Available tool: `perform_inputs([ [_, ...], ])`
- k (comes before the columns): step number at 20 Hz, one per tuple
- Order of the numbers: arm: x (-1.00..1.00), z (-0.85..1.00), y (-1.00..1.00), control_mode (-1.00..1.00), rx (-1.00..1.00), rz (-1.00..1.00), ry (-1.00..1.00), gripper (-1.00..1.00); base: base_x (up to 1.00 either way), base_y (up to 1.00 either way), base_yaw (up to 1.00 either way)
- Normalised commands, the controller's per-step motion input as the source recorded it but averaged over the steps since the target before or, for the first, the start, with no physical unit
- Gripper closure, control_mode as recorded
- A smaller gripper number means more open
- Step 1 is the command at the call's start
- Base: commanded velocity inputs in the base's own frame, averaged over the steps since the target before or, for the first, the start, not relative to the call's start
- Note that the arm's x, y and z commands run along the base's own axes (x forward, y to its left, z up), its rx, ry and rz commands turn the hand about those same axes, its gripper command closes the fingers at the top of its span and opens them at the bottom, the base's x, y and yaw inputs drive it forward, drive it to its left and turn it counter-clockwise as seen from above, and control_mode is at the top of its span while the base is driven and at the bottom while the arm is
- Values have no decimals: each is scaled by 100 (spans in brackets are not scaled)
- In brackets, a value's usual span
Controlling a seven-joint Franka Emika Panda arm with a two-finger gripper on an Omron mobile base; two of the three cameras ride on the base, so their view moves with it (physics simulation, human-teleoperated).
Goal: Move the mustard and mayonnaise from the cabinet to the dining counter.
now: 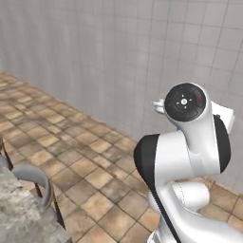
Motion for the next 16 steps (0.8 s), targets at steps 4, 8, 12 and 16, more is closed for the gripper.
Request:
perform_inputs([
  [4, 0, 0, 0, 100, 0, 0, 0, 100, 69, -27, 29],
  [8, 0, 0, 0, 100, 0, 0, 0, 100, 68, -26, 29],
  [12, 0, 0, 0, 100, 0, 0, 0, 100, 66, -18, 39],
  [16, 0, 0, 0, 100, 0, 0, 0, 100, 62, -8, 53],
])
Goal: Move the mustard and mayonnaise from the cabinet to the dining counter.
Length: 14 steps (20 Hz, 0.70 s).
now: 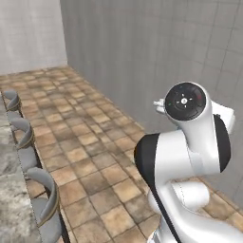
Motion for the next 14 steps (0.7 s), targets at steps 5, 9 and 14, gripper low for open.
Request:
perform_inputs([
  [5, 0, 0, 0, 100, 0, 0, 0, 100, 59, -6, 56],
  [9, 0, 0, 0, 100, 0, 0, 0, 100, 60, -14, 44],
  [14, 0, 0, 0, 100, 0, 0, 0, 100, 62, -22, 34],
])
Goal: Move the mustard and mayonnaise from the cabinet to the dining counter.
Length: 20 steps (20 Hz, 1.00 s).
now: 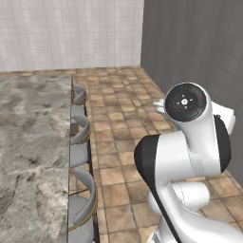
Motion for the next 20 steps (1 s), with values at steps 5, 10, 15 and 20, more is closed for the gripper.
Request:
perform_inputs([
  [5, 0, 0, 0, 100, 0, 0, 0, 100, 60, -22, 36],
  [10, 0, 0, 0, 100, 0, 0, 0, 100, 52, -20, 43],
  [15, 0, 0, 0, 100, 0, 0, 0, 100, 46, -19, 50],
  [20, 0, 0, 0, 100, 0, 0, 0, 100, 48, -26, 40],
])
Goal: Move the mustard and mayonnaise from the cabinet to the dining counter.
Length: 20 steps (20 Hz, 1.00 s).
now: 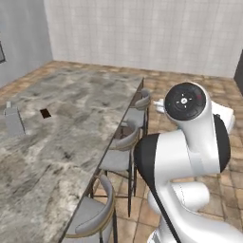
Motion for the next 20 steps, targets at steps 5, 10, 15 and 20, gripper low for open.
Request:
perform_inputs([
  [5, 0, 0, 0, 100, 0, 0, 0, 100, 48, -36, 27],
  [10, 0, 0, 0, 100, 0, 0, 0, 100, 46, -40, 23],
  [15, 0, 0, 0, 100, 0, 0, 0, 100, 45, -44, 20],
  [20, 0, 0, 0, 100, 0, 0, 0, 100, 44, -41, 24],
])
